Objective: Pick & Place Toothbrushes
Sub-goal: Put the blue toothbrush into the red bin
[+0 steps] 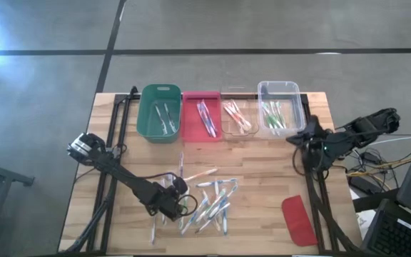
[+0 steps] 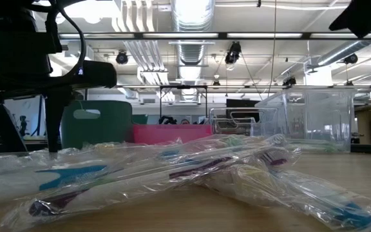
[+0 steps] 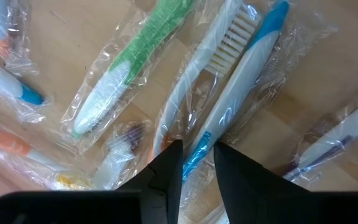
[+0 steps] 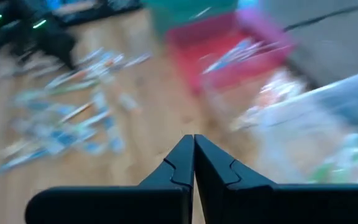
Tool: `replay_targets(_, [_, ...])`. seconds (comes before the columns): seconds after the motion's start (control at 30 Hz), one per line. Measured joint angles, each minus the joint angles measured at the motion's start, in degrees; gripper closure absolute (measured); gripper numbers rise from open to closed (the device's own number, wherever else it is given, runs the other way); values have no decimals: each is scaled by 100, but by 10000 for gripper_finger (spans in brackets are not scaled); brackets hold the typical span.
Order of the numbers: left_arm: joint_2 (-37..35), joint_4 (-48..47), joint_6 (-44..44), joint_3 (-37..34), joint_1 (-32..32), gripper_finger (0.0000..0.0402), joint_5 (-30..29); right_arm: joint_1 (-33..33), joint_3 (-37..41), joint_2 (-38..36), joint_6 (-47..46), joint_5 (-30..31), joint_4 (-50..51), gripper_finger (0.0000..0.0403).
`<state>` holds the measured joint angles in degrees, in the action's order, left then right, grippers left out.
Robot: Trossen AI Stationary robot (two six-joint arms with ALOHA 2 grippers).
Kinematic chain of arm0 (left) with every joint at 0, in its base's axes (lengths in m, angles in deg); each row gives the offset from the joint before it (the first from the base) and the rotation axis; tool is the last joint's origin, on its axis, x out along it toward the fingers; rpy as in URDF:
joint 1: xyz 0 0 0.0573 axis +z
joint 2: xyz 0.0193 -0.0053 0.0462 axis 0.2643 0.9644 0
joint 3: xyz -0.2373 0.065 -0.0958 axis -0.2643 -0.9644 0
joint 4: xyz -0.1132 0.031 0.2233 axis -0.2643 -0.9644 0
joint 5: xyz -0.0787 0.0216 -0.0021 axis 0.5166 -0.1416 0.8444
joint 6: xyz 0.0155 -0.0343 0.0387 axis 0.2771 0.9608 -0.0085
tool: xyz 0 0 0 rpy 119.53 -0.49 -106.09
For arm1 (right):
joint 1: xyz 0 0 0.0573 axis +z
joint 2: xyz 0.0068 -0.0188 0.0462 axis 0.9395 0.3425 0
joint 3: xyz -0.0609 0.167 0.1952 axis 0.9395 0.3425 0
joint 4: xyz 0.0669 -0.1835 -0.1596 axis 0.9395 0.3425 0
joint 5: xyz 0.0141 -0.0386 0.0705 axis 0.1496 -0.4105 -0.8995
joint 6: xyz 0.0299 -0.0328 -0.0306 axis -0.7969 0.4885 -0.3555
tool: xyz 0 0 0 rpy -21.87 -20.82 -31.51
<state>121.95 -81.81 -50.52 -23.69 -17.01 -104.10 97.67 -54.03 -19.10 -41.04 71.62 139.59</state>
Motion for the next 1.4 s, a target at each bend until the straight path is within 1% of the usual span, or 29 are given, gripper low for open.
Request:
replay_targets(0.07, [-1,5,3,0,10,303,-31,-2,177,-304,232,430,3,394])
replay_targets(0.17, [-2,2,87,1,11,311,-49,0,285,-648,497,722,-2,394])
replay_targets(0.27, [-2,-4,288,4,13,328,-53,0,284,-923,515,761,-13,394])
replay_targets(0.47, [-16,-37,339,33,-1,383,-87,0,252,-1316,515,760,-7,394])
replay_targets(0.53, [-32,-60,341,63,-14,393,-69,0,252,-1394,515,760,-6,394])
replay_targets(0.6, [-34,-166,338,152,-23,394,-43,0,252,-1461,517,755,-6,394])
replay_targets(0.73, [-32,-754,322,506,-70,394,86,4,252,-1499,515,754,-7,394])
replay_targets(0.93, [-32,-2074,486,1465,-158,398,44,4,252,-1485,515,754,-5,394])
replay_targets(1.03, [-32,-2516,703,2019,-195,399,-167,4,252,-1485,515,754,-5,394])
replay_targets(1.13, [-34,-2620,701,2459,-201,399,-639,2,252,-1496,515,751,-7,394])
replay_targets(1.27, [-39,-2601,15,2802,-165,400,-1332,2,252,-1496,515,754,-5,394])
replay_targets(1.4, [-39,-2562,-672,2850,-33,400,-1865,1,252,-1496,515,751,-5,394])
